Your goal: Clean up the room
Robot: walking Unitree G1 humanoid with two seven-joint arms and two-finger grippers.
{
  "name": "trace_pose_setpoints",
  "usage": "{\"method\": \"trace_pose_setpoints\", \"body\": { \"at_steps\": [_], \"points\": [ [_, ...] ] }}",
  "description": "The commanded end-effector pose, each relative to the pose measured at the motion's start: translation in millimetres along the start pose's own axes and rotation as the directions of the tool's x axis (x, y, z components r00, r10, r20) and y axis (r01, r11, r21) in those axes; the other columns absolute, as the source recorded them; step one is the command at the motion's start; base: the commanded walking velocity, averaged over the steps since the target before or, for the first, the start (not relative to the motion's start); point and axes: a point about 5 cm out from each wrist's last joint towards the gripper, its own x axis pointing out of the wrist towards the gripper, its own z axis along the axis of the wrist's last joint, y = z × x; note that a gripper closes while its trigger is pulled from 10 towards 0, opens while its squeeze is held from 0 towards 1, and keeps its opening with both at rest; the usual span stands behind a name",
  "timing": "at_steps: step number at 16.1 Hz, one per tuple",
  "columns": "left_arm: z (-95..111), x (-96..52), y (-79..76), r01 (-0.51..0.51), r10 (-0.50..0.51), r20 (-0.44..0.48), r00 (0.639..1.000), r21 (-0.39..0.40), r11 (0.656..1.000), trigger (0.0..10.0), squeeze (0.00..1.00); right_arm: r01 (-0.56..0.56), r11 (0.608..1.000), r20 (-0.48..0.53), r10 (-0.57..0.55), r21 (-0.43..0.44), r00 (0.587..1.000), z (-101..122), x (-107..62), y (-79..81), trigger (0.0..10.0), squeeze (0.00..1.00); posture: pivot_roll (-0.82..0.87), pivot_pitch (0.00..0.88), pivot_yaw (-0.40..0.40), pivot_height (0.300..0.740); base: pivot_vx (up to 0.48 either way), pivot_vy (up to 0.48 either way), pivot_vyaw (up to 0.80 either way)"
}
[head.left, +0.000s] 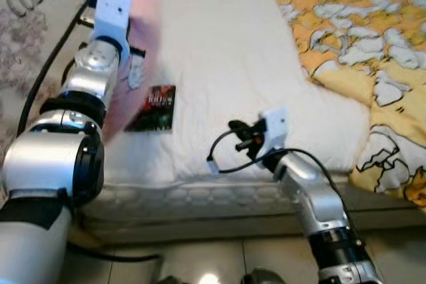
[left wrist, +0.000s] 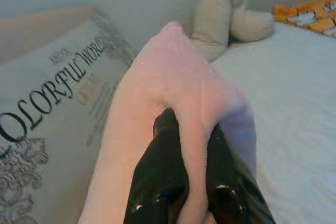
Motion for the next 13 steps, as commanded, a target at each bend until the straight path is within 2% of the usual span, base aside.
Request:
{"method": "trace_pose_setpoints", "body": {
  "at_steps": [1, 11, 12, 13],
  "points": [
    [16, 0.9, 18.6, -0.057, 0.057, 0.059, 0.997, -0.001, 0.998, 10.0, 0.0, -0.047, 0.999, 0.012, 0.047, 0.005, 0.999, 3, 5.8, 11.6, 10.0, 0.0, -0.18, 0.007, 0.044, 0.74, 0.307, 0.371, 0.0],
    [17, 1.1, 18.1, -0.059, 0.059, 0.056, 0.997, -0.001, 0.998, 10.0, 0.0, -0.048, 0.999, 0.01, 0.048, 0.006, 0.999, 4, 5.3, 11.7, 10.0, 0.0, -0.18, 0.008, 0.044, 0.74, 0.307, 0.371, 0.0],
    [19, 4.3, 1.6, -0.031, 0.031, 0.015, 0.999, -0.02, 0.999, 10.0, 0.0, -0.083, 0.997, -0.009, 0.083, 0.003, 0.996, -1, 2.2, 20.0, 10.0, 0.0, -0.22, 0.006, 0.068, 0.74, 0.398, 0.266, 0.0],
    [19, 4.9, -2.9, -0.026, 0.026, 0.0, 1.0, -0.026, 0.999, 10.0, 0.0, -0.093, 0.996, -0.015, 0.093, 0.002, 0.996, -3, 0.9, 22.4, 10.0, 0.0, -0.22, 0.006, 0.068, 0.74, 0.394, 0.274, 0.0]
  ]
}}
